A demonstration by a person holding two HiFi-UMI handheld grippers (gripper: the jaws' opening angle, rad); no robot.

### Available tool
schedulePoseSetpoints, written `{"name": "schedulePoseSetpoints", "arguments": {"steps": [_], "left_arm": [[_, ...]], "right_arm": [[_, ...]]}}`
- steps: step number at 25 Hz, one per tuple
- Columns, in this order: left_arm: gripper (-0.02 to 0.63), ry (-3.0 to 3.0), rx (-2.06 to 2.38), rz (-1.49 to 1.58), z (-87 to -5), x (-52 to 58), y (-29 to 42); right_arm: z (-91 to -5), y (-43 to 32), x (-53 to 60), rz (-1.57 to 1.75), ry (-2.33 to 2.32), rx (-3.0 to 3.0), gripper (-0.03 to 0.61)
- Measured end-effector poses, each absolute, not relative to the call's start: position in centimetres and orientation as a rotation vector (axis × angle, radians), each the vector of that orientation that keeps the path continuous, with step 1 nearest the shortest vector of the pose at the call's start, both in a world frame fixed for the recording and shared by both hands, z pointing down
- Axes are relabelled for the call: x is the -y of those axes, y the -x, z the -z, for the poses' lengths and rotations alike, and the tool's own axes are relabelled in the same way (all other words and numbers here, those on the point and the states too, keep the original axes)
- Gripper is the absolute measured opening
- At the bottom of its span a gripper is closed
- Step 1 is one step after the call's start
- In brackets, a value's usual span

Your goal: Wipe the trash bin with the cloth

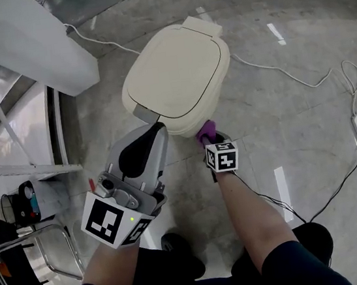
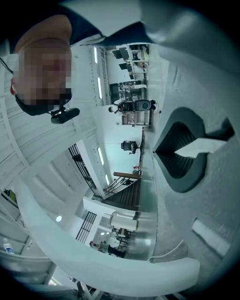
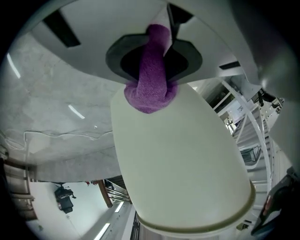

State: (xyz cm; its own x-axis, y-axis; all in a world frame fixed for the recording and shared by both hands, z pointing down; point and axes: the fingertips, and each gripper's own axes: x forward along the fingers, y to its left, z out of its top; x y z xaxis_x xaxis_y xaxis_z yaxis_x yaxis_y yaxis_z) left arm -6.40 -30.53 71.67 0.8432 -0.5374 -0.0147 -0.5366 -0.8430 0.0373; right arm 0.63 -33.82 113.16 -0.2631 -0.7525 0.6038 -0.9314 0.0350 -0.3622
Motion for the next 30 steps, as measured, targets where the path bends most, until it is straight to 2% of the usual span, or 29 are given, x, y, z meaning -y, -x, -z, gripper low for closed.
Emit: {"name": "schedulePoseSetpoints", "arguments": {"steps": [23, 30], "left_arm": [[-0.002, -2.962, 0.88, 0.163, -69.1, 31.9, 4.7], [-0.002, -2.897, 0.89, 0.036, -68.7, 31.6, 3.2]], "right_arm": [[-92.7, 0.5, 33.2, -0.968, -1.855, 2.401, 0.078], [-89.2, -3.2, 31.6, -0.871, -1.873, 2.293, 0.078]]}}
